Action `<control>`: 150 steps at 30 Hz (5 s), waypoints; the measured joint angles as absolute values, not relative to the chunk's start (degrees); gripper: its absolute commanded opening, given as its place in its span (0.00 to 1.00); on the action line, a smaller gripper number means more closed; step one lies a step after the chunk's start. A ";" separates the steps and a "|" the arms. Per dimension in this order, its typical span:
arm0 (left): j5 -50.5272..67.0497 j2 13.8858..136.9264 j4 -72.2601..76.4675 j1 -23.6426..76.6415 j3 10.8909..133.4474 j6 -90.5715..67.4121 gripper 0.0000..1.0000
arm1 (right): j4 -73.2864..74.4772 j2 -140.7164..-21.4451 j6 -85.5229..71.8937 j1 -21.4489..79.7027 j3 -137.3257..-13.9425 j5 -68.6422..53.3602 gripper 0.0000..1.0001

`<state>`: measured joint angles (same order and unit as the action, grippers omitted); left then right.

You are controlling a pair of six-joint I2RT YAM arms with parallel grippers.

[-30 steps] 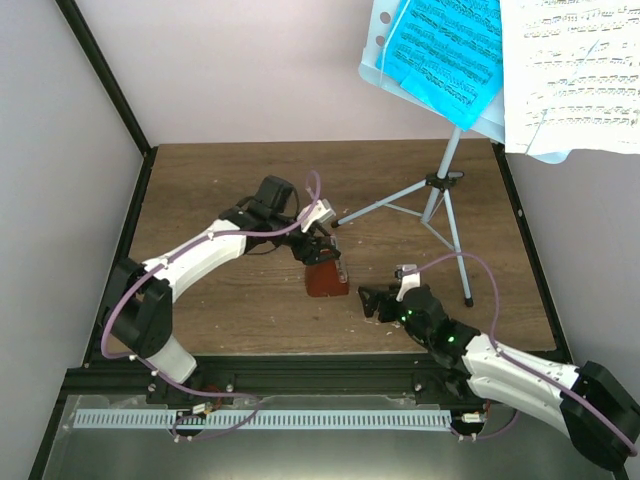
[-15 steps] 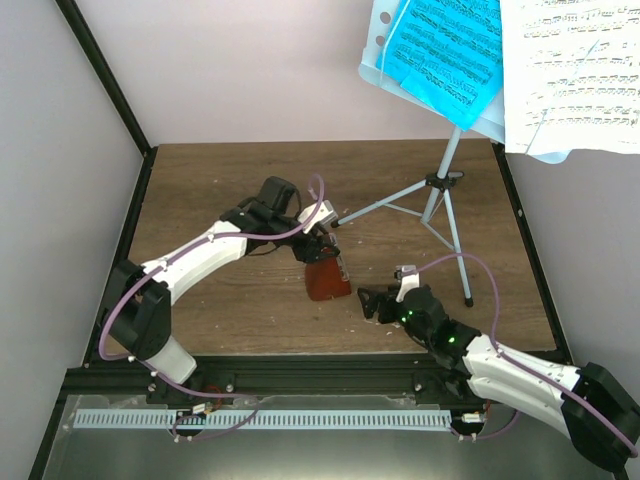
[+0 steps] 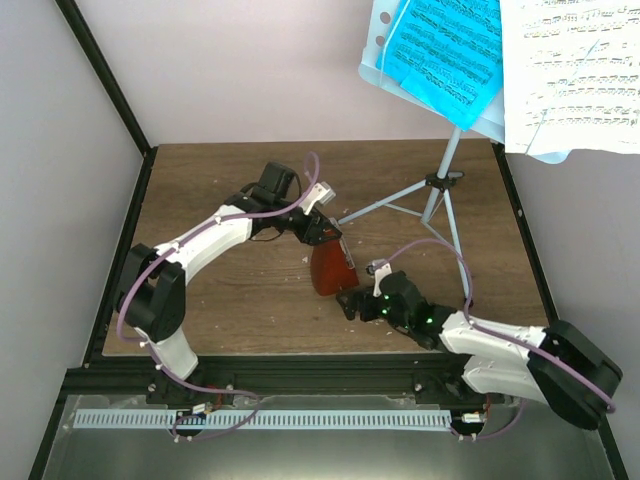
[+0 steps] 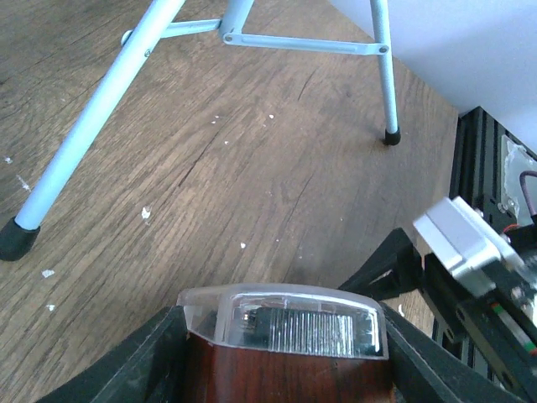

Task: Pack up the instrument practice props

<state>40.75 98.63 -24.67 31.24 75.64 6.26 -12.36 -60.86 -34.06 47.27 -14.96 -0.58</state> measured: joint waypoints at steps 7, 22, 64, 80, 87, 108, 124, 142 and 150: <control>39.62 99.07 -25.28 31.14 76.55 4.40 0.37 | -9.98 -71.20 -34.83 51.48 -23.83 5.13 0.93; 37.06 99.29 -25.41 31.11 77.28 1.30 0.36 | -2.39 -83.44 -41.74 57.74 -34.46 18.41 0.87; 29.82 97.19 -29.06 38.46 77.30 13.23 0.77 | -3.90 -58.08 -35.97 60.80 -24.32 25.91 1.00; 29.80 74.81 -23.16 31.97 67.20 3.88 0.91 | -1.23 -50.11 -33.54 32.91 -17.85 -2.15 0.86; 29.82 62.00 -16.01 20.25 56.93 -4.08 0.94 | -5.17 -64.66 -32.99 26.81 -18.63 -9.30 0.66; 21.04 59.92 -17.65 20.34 53.34 -5.39 0.93 | -24.18 -83.94 -18.63 43.22 -25.76 -21.41 0.50; 13.93 54.00 -15.81 20.34 50.87 -5.56 0.93 | -29.54 -112.88 -15.33 46.74 -54.61 -19.22 0.50; 8.78 51.33 -15.49 20.34 50.41 -5.54 0.93 | -28.95 -100.42 -13.74 48.95 -48.60 -16.80 0.96; 7.55 50.70 -15.40 20.34 49.80 -5.54 0.93 | -19.29 -72.73 -15.51 45.58 -35.11 -12.27 0.99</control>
